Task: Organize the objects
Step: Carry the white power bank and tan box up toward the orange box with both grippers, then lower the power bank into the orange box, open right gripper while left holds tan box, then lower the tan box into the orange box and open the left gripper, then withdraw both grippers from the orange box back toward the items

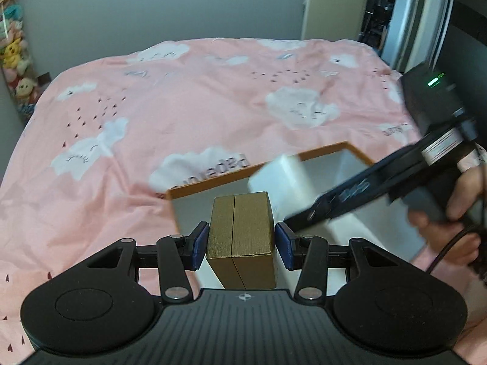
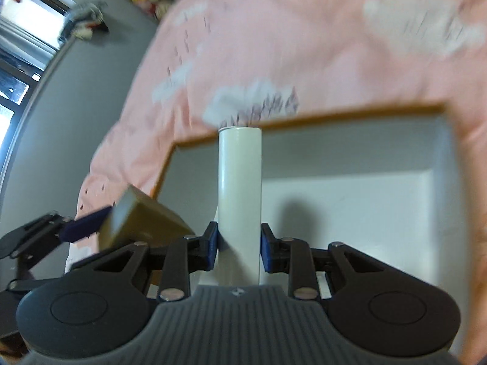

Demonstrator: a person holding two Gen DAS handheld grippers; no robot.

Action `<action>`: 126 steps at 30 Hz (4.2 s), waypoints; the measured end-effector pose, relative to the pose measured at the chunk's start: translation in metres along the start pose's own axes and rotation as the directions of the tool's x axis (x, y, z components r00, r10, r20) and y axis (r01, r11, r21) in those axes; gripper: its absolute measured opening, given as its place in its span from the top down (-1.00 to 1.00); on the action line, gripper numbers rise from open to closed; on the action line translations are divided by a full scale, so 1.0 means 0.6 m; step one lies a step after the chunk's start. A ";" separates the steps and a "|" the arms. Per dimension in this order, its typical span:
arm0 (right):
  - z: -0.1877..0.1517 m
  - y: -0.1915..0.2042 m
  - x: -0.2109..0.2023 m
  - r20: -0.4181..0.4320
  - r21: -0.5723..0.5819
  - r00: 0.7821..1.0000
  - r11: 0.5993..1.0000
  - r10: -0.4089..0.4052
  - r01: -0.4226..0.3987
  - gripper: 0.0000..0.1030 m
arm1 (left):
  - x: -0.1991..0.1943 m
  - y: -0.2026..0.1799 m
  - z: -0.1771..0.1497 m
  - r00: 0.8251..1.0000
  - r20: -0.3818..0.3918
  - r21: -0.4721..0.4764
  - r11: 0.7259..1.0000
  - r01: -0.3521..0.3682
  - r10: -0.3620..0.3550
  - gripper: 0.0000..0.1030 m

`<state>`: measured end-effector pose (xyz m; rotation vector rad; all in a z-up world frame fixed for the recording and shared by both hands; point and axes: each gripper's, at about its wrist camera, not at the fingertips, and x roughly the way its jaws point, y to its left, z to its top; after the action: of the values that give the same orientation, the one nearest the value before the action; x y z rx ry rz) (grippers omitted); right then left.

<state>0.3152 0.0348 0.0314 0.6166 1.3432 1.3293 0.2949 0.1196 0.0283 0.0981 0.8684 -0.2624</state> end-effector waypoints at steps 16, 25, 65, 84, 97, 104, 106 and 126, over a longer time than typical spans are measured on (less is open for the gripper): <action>0.056 -0.040 0.167 -0.239 0.170 0.961 0.980 0.139 -0.100 0.40 | 0.026 0.080 -0.002 0.999 0.049 -0.106 0.994 0.027 -0.022 -0.03; 0.051 -0.011 0.132 -0.247 -0.011 0.968 0.999 -0.041 0.040 -0.01 | 0.027 0.073 -0.001 0.998 0.056 -0.092 0.996 0.012 -0.007 -0.02; 0.024 -0.090 0.007 -0.152 0.052 0.985 0.996 0.081 -0.073 0.37 | 0.117 -0.041 -0.014 0.902 -0.341 0.165 0.928 0.335 -0.265 -0.02; -0.001 -0.134 0.056 -0.261 0.267 0.931 0.946 0.256 -0.185 0.15 | 0.176 -0.004 -0.037 0.773 -0.475 -0.041 0.888 0.459 -0.421 -0.12; -0.017 -0.128 0.045 -0.277 0.319 0.906 0.920 0.320 -0.227 0.38 | 0.139 0.006 -0.055 0.822 -0.407 -0.078 0.912 0.402 -0.398 0.29; -0.026 -0.119 0.066 -0.300 0.322 0.889 0.914 0.346 -0.247 0.43 | 0.144 0.005 -0.052 0.821 -0.435 -0.079 0.924 0.374 -0.369 0.29; -0.027 -0.110 0.070 -0.302 0.311 0.889 0.917 0.344 -0.249 0.44 | 0.133 0.014 -0.048 0.841 -0.415 -0.077 0.934 0.348 -0.347 0.29; -0.042 -0.012 0.108 -0.306 0.210 0.883 0.930 0.356 -0.302 0.68 | 0.026 0.076 -0.063 0.970 -0.152 -0.185 0.970 0.159 -0.188 0.29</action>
<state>0.2770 0.0828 -0.0023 0.7750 1.6902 1.6738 0.2888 0.1680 -0.0086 -0.1189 1.0671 -0.3464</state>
